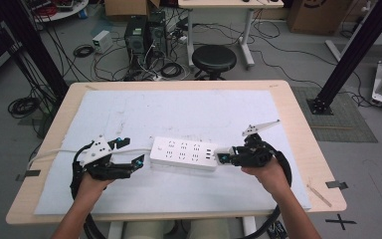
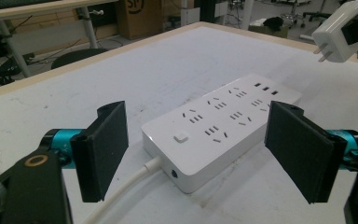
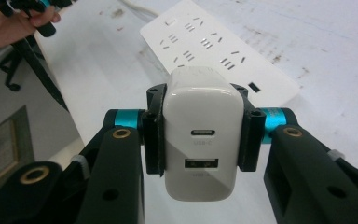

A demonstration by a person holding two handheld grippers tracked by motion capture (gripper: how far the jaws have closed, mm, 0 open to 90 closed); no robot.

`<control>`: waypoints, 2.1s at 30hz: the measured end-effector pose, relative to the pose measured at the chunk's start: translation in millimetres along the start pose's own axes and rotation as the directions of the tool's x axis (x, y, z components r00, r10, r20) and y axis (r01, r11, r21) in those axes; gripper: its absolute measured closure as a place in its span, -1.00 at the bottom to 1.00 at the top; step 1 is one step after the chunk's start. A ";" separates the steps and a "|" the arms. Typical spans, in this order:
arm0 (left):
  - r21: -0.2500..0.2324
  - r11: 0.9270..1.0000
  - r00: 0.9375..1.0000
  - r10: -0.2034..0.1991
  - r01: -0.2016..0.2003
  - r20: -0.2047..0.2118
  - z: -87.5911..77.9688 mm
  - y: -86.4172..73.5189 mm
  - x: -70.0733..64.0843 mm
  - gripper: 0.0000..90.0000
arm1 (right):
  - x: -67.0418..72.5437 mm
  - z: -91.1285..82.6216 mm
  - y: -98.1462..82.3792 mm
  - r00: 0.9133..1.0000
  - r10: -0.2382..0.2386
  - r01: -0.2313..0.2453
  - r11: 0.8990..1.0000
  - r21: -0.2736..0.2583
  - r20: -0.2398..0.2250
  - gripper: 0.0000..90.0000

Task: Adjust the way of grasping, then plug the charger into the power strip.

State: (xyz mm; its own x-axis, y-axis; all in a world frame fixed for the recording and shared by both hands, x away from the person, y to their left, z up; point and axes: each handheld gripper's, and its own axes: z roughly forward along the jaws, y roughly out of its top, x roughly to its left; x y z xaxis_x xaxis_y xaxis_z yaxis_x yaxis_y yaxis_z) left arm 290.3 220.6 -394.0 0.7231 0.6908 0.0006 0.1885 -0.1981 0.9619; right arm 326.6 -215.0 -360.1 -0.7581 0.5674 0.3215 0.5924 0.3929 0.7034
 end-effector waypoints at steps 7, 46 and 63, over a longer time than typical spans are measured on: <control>-0.001 1.000 1.000 0.007 -0.007 0.003 -3.0 -0.2 -4.1 -0.52 | 2.1 -7.1 3.5 0.998 -0.034 0.033 0.999 0.023 0.047 0.40; -0.035 0.997 0.996 -0.074 0.072 -0.047 -9.9 -13.8 12.0 -0.52 | 9.9 23.4 70.4 0.923 -0.358 0.309 0.909 0.279 0.142 0.40; -0.036 0.996 0.995 -0.079 0.077 -0.061 -13.9 -21.7 19.7 -0.52 | 8.5 60.2 97.2 0.910 -0.410 0.358 0.852 0.381 0.060 0.40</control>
State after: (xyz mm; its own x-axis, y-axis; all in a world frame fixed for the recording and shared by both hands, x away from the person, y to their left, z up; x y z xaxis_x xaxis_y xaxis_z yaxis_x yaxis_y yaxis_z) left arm 291.2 248.2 -411.0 0.6636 0.7457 -0.0589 0.2201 -0.1193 0.9682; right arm 394.1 -128.4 -327.2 -0.9163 0.3991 -0.0337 0.3370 0.8138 0.4735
